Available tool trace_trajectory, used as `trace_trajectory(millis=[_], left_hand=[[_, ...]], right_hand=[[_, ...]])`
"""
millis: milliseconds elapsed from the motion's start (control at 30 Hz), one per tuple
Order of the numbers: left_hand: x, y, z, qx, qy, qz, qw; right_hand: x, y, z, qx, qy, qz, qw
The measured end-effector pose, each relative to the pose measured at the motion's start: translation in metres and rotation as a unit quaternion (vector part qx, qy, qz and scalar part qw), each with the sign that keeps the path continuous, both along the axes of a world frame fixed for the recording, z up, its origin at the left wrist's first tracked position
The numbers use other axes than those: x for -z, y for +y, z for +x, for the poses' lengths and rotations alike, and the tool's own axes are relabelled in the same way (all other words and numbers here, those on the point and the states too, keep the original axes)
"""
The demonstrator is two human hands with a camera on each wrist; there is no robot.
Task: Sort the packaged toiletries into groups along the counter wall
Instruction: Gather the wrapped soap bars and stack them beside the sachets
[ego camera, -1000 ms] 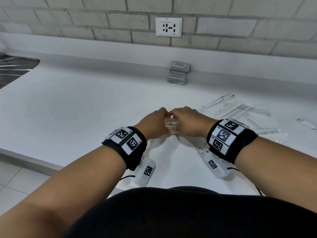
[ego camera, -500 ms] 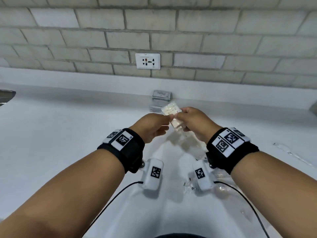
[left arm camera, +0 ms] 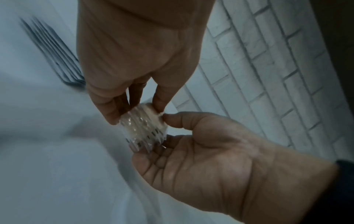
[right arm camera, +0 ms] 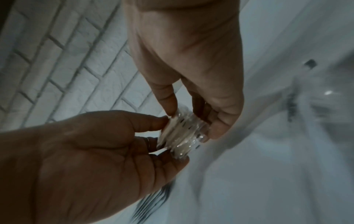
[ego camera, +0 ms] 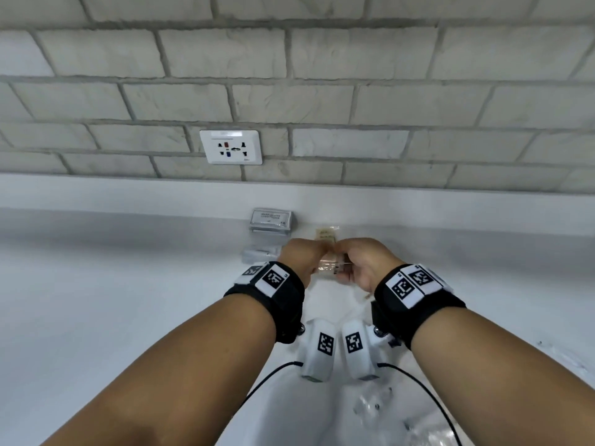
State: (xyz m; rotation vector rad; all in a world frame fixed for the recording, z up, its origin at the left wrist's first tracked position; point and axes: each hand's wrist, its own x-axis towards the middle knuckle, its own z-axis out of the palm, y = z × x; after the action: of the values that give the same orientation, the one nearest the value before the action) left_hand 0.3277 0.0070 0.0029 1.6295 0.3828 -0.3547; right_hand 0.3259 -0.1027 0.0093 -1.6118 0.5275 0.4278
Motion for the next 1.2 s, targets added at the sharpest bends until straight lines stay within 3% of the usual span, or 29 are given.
trace_trajectory(millis=[133, 233, 333, 400, 600, 733, 933, 1067, 1200], left_hand=[[0.007, -0.009, 0.028, 0.029, 0.000, 0.044, 0.999], [0.003, -0.005, 0.029, 0.029, -0.034, 0.117, 0.992], [0.001, -0.002, 0.028, 0.030, -0.060, 0.132, 0.989], [0.038, -0.011, 0.060, 0.016, -0.051, 0.162, 0.985], [0.036, -0.013, 0.043, 0.055, -0.085, 0.184, 0.978], [0.038, -0.012, 0.049, 0.069, -0.104, 0.239, 0.963], [0.040, -0.013, 0.063, 0.064, -0.116, 0.248, 0.960], [0.039, -0.011, 0.061, 0.028, -0.126, 0.209, 0.969], [0.045, -0.012, 0.059, 0.028, -0.126, 0.166, 0.978]], right_hand=[[0.011, -0.005, 0.037, -0.012, 0.010, -0.039, 0.999], [0.017, -0.007, 0.048, -0.030, -0.034, -0.053, 0.998], [0.016, -0.005, 0.046, -0.024, -0.062, -0.081, 0.995], [0.046, -0.011, 0.073, -0.019, -0.052, -0.086, 0.995], [0.045, -0.015, 0.075, 0.028, -0.062, -0.085, 0.994], [0.042, -0.014, 0.077, -0.030, -0.091, -0.126, 0.987], [0.040, -0.013, 0.090, -0.047, -0.120, -0.149, 0.980], [0.047, -0.013, 0.098, -0.042, -0.144, -0.180, 0.972], [0.043, -0.017, 0.099, -0.039, -0.133, -0.153, 0.978]])
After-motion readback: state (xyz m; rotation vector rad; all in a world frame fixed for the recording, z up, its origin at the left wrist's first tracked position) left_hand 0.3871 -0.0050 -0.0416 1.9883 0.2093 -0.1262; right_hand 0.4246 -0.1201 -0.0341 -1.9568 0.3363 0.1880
